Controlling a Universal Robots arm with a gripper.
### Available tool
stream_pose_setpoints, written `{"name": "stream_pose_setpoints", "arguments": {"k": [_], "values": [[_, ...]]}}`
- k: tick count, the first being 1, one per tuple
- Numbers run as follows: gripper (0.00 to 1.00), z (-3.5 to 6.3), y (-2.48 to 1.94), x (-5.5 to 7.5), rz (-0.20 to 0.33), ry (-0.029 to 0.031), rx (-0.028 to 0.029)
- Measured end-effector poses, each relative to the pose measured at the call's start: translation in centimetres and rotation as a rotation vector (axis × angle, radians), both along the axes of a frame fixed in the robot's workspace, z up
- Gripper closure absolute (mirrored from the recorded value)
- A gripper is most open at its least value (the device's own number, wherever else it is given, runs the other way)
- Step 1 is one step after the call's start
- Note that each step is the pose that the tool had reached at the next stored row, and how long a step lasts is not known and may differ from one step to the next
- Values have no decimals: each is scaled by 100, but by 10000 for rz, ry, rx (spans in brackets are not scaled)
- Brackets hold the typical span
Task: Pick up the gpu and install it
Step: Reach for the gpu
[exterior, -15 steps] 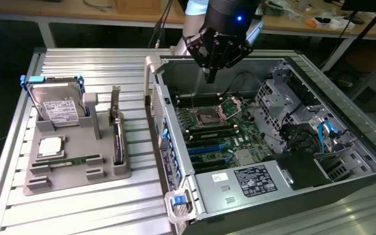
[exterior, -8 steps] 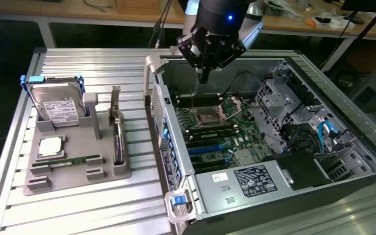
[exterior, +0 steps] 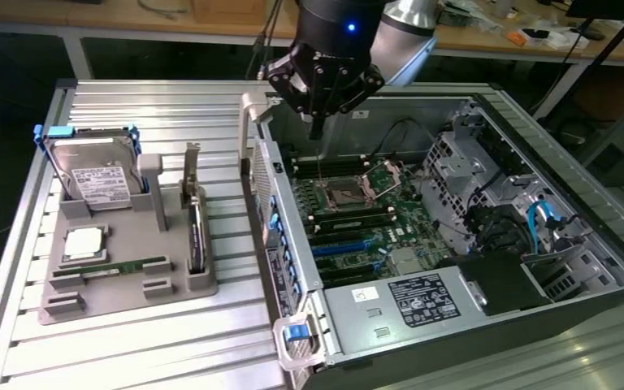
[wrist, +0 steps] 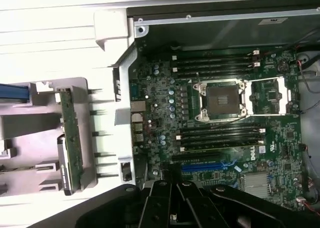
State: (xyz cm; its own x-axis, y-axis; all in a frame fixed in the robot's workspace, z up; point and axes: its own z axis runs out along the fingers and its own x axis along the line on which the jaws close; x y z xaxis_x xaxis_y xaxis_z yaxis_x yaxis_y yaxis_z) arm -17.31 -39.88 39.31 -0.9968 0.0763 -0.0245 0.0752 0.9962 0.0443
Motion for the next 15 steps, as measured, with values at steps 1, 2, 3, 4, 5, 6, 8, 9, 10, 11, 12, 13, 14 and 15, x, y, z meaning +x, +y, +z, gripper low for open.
{"name": "stream_pose_setpoints", "arguments": {"k": [1, 2, 3, 4, 5, 6, 8, 9, 10, 11, 12, 13, 14, 15], "values": [[89, 0, 0, -41, 2, 0, 0], [89, 0, 0, -89, 2, 2, -1], [89, 0, 0, -130, -1, 1, 0], [89, -1, 0, -191, 0, 1, 1], [89, -2, 0, -254, 2, 1, 2], [89, -2, 0, -299, 1, 2, 2], [89, -2, 0, -389, 0, 3, 3], [89, -2, 0, -432, 2, 2, 4], [89, -3, 0, -470, 1, 2, 6], [89, -3, 0, -516, 0, 3, 7], [89, -3, 0, -557, 0, 4, 8], [89, -3, 0, -623, 2, 6, 9], [89, -4, 0, -681, 1, 6, 12], [89, -5, 0, -730, 0, 7, 15]]}}
